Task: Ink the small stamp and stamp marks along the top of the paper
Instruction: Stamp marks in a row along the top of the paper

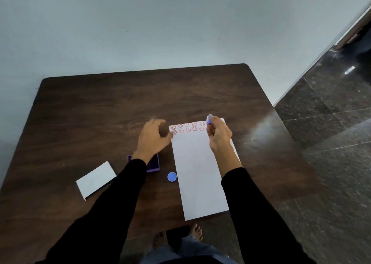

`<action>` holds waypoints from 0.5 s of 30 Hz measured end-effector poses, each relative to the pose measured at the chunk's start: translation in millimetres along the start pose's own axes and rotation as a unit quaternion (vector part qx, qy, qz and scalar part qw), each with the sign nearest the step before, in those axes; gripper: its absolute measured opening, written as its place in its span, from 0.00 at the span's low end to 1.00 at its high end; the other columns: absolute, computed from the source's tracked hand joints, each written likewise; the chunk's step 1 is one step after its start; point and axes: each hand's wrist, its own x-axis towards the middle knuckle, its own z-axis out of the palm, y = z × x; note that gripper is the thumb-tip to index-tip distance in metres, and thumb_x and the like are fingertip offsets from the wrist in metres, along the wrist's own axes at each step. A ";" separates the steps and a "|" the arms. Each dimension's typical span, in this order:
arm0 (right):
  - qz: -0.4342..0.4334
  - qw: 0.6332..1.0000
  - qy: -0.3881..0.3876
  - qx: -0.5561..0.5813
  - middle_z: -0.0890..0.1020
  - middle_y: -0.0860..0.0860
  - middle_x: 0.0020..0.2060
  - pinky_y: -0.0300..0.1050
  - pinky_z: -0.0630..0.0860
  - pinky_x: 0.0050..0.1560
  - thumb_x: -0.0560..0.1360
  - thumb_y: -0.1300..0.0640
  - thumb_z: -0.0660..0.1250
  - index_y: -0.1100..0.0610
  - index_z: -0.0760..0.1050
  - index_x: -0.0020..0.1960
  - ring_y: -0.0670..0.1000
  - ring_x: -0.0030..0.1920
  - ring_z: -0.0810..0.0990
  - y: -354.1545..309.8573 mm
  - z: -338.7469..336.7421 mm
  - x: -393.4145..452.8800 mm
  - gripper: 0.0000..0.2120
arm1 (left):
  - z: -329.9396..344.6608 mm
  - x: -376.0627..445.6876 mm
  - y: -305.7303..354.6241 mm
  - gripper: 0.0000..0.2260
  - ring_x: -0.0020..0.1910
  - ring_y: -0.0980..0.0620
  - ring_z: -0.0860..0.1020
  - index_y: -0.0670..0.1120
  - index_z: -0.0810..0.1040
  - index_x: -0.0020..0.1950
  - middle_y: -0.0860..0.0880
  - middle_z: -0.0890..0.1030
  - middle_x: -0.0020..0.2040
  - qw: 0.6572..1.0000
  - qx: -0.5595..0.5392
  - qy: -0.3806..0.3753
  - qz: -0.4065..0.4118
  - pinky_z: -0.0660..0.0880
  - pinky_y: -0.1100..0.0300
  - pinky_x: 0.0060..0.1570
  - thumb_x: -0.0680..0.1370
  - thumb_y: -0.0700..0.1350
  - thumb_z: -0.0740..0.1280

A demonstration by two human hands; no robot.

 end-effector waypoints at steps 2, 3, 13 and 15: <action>0.010 1.000 -0.018 -0.019 0.82 0.53 0.36 0.35 0.78 0.32 0.68 0.62 0.74 0.59 0.80 0.43 0.47 0.33 0.80 1.7 1.8 -8.7 0.05 | -8.8 -23.2 8.9 0.19 0.48 0.50 0.77 0.47 0.77 0.55 0.48 0.81 0.51 1.000 -0.012 -0.021 0.015 0.77 0.53 0.51 0.68 0.52 0.74; 0.017 0.999 -0.026 -0.024 0.82 0.53 0.36 0.35 0.78 0.33 0.68 0.62 0.74 0.59 0.80 0.43 0.47 0.33 0.80 3.1 2.9 -12.6 0.05 | -12.1 -32.0 13.5 0.19 0.44 0.52 0.77 0.47 0.78 0.54 0.49 0.81 0.49 0.998 -0.015 -0.056 0.009 0.77 0.55 0.47 0.67 0.53 0.76; 0.075 0.984 -0.114 -0.114 0.81 0.59 0.53 0.44 0.78 0.54 0.72 0.67 0.69 0.65 0.77 0.56 0.53 0.49 0.81 26.9 0.9 -37.3 0.12 | -8.8 -83.8 34.2 0.23 0.52 0.50 0.78 0.45 0.76 0.56 0.46 0.79 0.55 0.954 0.070 -0.288 -0.055 0.78 0.56 0.55 0.64 0.43 0.78; 0.075 0.981 -0.124 -0.132 0.80 0.59 0.55 0.45 0.78 0.54 0.73 0.67 0.68 0.65 0.76 0.57 0.54 0.50 0.81 30.1 0.2 -39.6 0.13 | -7.5 -86.2 37.2 0.21 0.52 0.50 0.77 0.45 0.76 0.56 0.46 0.78 0.55 0.953 0.076 -0.287 -0.055 0.77 0.58 0.54 0.65 0.42 0.78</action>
